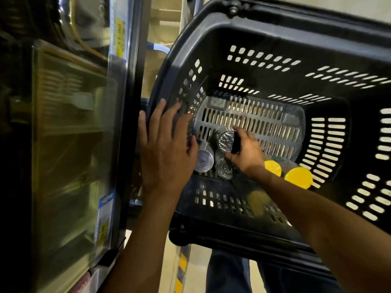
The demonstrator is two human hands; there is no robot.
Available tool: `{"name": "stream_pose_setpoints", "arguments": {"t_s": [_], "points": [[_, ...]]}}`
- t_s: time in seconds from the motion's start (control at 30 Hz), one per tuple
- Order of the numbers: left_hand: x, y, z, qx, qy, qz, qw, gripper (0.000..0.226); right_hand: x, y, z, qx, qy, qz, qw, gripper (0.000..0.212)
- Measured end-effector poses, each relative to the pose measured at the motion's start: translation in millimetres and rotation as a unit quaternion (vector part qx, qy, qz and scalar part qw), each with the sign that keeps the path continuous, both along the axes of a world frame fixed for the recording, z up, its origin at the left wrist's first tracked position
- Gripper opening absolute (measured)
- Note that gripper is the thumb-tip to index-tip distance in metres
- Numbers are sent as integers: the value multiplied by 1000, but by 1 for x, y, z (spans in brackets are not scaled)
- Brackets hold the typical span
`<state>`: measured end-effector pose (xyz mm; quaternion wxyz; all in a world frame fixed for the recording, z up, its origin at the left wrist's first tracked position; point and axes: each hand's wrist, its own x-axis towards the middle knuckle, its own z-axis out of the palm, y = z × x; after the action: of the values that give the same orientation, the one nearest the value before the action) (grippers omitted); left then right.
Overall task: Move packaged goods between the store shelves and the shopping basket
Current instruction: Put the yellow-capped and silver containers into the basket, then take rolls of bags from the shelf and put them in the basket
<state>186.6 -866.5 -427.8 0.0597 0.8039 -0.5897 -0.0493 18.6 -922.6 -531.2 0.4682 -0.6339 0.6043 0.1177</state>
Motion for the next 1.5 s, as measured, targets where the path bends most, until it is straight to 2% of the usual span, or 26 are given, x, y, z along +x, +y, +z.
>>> {"name": "stream_pose_setpoints", "arguments": {"t_s": [0.1, 0.27, 0.43, 0.63, 0.73, 0.87, 1.2, 1.4, 1.5], "points": [[0, 0, 0, 5, -3, 1, 1000, 37, -1, -1, 0, 2, 2, -2, 1000, 76], [0, 1, -1, -5, -3, -2, 1000, 36, -1, 4, -1, 5, 21, -84, 996, 74], [1, 0, 2, -9, 22, 0, 1000, 35, -7, 3, 12, 28, 45, -17, 998, 84], [-11, -12, 31, 50, 98, 51, 993, 38, -15, -16, 79, -21, 50, 56, 997, 60], [-20, -20, 68, 131, 146, 61, 979, 46, -19, -26, 135, -30, 37, 99, 994, 53], [-33, -22, 132, 203, 205, 92, 953, 47, -28, -35, 216, -56, 13, 125, 991, 54], [-84, 27, 289, 162, 172, 136, 962, 46, -67, -24, 389, -156, -52, 248, 955, 48], [-138, 119, 374, 67, 156, 245, 955, 45, -81, 34, 473, -191, -138, 360, 903, 51], [-152, 181, 406, 36, 146, 323, 934, 46, -75, 74, 509, -207, -180, 416, 867, 51]]}}
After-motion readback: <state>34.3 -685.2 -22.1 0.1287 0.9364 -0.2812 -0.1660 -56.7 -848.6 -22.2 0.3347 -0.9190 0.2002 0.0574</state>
